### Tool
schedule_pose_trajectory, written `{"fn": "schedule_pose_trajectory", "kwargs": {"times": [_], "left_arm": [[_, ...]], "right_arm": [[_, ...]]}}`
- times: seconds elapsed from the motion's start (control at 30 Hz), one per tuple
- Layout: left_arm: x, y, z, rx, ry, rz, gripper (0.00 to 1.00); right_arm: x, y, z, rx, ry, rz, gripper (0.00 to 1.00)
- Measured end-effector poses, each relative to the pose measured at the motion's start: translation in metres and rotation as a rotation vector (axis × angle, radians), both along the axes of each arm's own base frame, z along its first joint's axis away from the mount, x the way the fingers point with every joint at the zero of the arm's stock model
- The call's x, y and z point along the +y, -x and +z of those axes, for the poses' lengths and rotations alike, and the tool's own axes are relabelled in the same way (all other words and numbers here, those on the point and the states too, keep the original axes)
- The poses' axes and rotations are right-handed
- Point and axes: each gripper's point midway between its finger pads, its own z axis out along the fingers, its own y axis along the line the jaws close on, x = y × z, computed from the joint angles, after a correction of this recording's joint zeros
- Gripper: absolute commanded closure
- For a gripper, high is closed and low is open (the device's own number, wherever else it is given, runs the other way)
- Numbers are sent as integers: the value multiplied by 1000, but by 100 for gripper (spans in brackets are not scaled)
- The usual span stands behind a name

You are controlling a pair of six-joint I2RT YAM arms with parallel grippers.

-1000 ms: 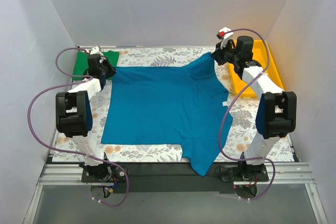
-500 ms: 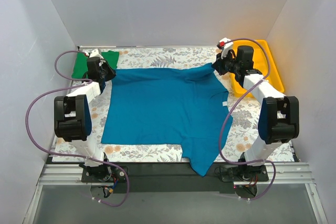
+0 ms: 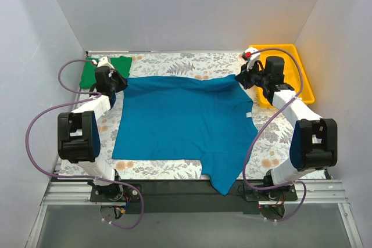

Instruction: Fold and stack the t-shirts

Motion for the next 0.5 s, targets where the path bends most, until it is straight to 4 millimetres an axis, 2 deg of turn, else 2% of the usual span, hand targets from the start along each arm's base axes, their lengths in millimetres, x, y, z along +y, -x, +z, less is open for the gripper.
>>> {"fn": "schedule_pose_trajectory", "kwargs": {"times": [0.17, 0.3, 0.5], "left_arm": [[0, -1, 0, 0, -1, 0, 100], [1, -11, -4, 4, -4, -1, 100], [4, -25, -20, 30, -24, -3, 100]], "right_arm": [[1, 14, -8, 19, -5, 16, 99], [1, 20, -7, 15, -5, 18, 99], [1, 21, -2, 3, -6, 21, 99]]}}
